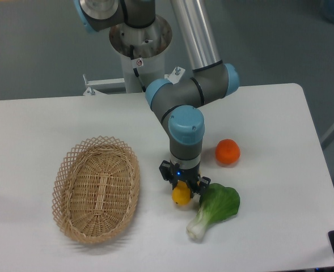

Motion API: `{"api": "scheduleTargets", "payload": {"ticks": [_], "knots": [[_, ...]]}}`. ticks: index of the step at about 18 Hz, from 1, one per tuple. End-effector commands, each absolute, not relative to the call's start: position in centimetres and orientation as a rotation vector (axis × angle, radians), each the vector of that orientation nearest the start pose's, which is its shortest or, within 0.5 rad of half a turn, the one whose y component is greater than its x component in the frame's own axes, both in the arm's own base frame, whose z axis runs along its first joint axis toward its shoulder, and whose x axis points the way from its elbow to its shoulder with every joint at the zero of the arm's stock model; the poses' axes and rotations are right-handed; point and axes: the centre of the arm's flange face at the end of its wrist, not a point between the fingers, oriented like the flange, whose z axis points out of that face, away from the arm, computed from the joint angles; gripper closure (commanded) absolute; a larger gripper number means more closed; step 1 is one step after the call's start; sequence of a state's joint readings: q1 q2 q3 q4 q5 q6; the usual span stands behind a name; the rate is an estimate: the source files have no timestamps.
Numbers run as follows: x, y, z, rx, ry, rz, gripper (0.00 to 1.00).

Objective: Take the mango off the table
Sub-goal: 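Close the gripper on the yellow mango and lift it, then hold the yellow mango raised above the table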

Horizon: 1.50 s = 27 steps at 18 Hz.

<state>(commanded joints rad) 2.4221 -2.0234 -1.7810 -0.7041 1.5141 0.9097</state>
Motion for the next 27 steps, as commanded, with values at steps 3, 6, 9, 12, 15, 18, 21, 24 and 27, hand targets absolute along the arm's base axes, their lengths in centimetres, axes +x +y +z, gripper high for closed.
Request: {"api": "scheduleTargets", "payload": {"ticks": [3,6,9,12,15,18,21,24,27], "knots": [[-38.3,51.8,29.2,-2.851,0.065,0.282,0.56],[-38.6,51.8,32.2,-2.764,0.009,0.258,0.55],[-38.4,51.4,35.4,-2.713,0.007,0.295,0.55],[-37.9,51.6,38.6,-2.658,-0.003,0.328,0.55],[-37.6,51.7,39.8,-2.612,-0.089,0.284,0.56],[-37.1,51.3,41.1,-2.596,-0.093,0.296,0.56],[-37.3,51.6,41.2,-2.593,-0.094,0.300,0.56],[-37.4,51.5,41.2,-2.595,-0.091,0.301,0.56],[-37.5,51.6,41.3,-2.592,-0.090,0.304,0.56]]}}
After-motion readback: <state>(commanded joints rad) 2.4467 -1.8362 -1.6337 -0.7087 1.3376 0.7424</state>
